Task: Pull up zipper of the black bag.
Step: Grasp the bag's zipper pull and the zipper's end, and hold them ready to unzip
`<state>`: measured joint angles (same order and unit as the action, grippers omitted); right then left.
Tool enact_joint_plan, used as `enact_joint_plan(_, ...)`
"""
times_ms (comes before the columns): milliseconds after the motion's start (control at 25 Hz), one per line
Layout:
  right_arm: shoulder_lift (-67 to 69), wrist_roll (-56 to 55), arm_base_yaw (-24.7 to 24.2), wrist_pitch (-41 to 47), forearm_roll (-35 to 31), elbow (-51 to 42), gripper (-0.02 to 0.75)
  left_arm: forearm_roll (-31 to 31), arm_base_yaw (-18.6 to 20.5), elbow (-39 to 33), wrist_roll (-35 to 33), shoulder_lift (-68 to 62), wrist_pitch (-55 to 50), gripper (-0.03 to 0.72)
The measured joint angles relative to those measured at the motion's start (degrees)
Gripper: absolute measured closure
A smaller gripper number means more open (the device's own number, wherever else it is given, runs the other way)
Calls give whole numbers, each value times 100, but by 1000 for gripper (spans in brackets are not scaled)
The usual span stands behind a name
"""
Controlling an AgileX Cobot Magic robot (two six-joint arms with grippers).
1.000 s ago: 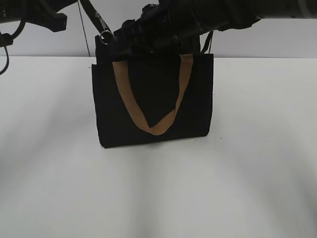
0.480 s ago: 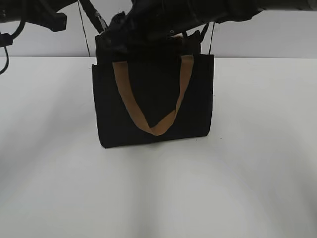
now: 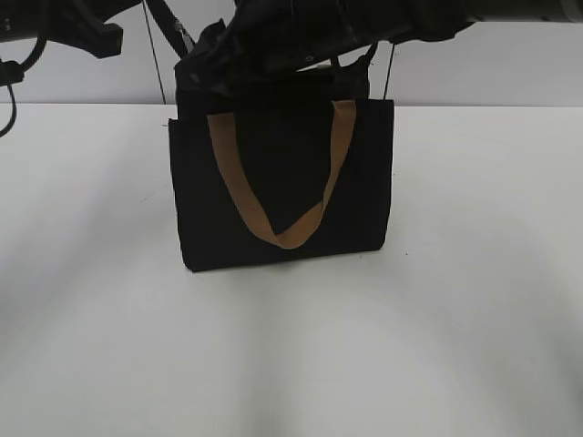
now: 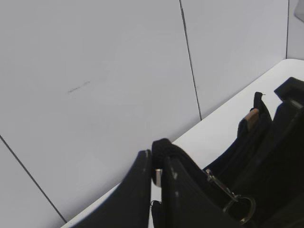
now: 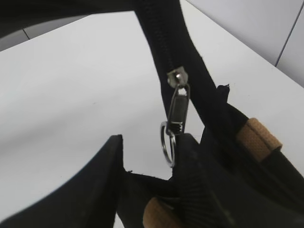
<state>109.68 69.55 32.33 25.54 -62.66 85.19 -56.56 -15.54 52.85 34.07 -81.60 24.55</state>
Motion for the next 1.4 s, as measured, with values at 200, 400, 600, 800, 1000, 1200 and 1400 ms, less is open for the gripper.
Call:
enact_joint_plan(200,0,-49,0,-34,0,0,580,0,0,0,0,0,0,673)
enact_joint_plan(400,0,-98,0,-34,6,0,639,0,0,0,0,0,0,673)
enact_joint_plan(600,0,-114,0,-63,10,0,643,0,0,0,0,0,0,673)
enact_joint_plan(800,55,-168,0,-74,10,0,643,0,0,0,0,0,0,673)
enact_joint_plan(1000,55,-194,0,-85,12,0,648,0,0,0,0,0,0,673)
enact_joint_plan(1200,55,-273,0,-117,12,0,732,0,0,0,0,0,0,673)
enact_joint_plan(1400,55,-430,0,-117,12,0,752,0,0,0,0,0,-48,673)
